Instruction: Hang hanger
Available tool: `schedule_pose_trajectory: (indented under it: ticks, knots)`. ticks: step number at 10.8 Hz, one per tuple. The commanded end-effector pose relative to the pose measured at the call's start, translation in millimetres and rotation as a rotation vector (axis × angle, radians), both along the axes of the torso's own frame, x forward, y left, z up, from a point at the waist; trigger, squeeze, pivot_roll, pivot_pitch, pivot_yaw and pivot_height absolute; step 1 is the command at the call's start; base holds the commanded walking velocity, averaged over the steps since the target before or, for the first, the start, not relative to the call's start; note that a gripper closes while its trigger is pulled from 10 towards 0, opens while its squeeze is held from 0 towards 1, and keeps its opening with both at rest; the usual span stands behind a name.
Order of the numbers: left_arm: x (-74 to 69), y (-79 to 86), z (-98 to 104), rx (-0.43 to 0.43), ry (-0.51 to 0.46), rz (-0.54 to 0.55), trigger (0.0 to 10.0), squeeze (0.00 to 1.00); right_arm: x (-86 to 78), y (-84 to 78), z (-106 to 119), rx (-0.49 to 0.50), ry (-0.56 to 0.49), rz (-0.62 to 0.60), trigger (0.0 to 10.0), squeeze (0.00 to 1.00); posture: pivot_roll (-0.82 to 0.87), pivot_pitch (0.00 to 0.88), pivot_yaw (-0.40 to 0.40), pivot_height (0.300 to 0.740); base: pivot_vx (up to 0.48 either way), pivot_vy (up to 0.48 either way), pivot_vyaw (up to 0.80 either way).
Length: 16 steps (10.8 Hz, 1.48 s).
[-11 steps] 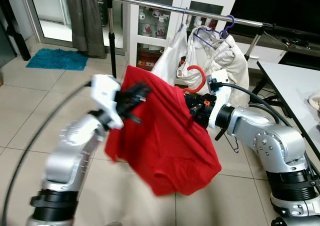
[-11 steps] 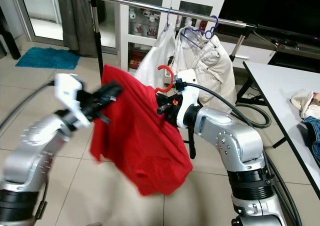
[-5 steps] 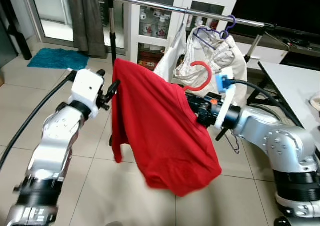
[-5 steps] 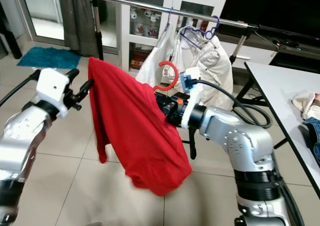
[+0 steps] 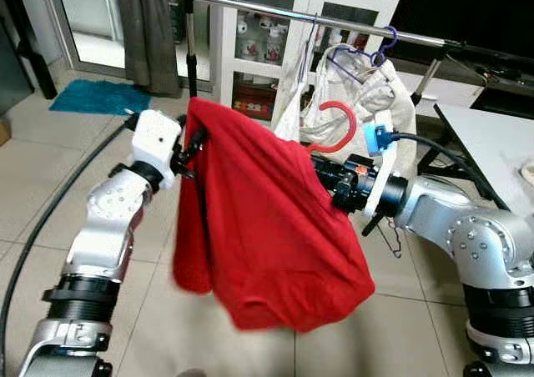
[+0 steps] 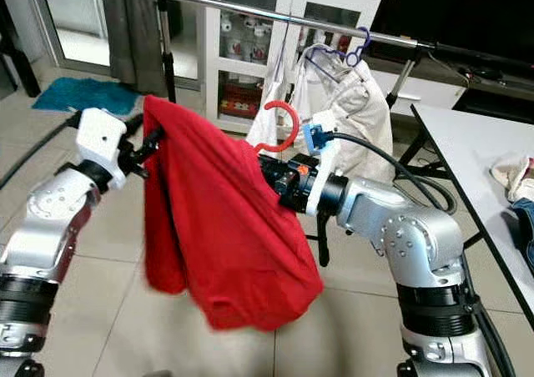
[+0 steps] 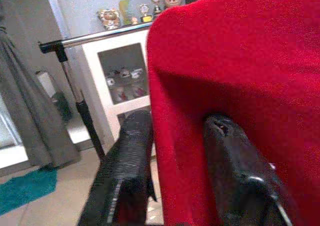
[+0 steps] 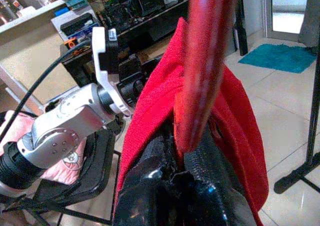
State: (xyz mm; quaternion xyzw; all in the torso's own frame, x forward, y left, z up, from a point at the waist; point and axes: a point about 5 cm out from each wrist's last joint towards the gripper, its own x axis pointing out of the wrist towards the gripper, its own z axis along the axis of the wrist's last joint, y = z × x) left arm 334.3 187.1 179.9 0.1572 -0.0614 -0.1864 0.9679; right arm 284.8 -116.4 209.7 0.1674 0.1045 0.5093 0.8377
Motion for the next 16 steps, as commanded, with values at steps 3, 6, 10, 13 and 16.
schedule_pose_trajectory:
  ticks: [3,6,10,13,16]
  knots:
    - [2.7,-7.1,3.2,-0.033,-0.014,-0.031,0.0,0.00,-3.3,-3.8,9.6,0.009,-0.043,0.007,10.0,0.00,0.06,0.000,-0.118,0.740,0.000,0.000,0.00]
    - [3.7,-4.9,3.8,-0.045,-0.019,-0.022,0.0,0.00,-2.6,-4.2,9.5,0.005,-0.044,0.006,10.0,0.00,0.06,0.000,-0.122,0.740,0.000,0.000,0.00]
    - [0.5,-6.8,8.8,-0.062,-0.048,-0.036,0.0,0.00,1.4,-7.1,-1.6,-0.112,-0.013,-0.050,10.0,0.00,0.05,0.000,-0.118,0.740,0.000,0.000,0.00]
    - [-19.8,-12.1,10.3,-0.018,-0.052,-0.110,0.0,0.00,9.0,-12.5,-24.0,-0.230,0.069,-0.151,10.0,0.00,0.06,0.000,-0.123,0.740,0.000,0.000,0.00]
    - [-19.7,-6.4,16.9,0.008,-0.068,-0.098,0.0,0.00,6.6,-6.7,-28.5,-0.270,0.060,-0.108,10.0,0.00,0.07,0.000,-0.132,0.740,0.000,0.000,0.00]
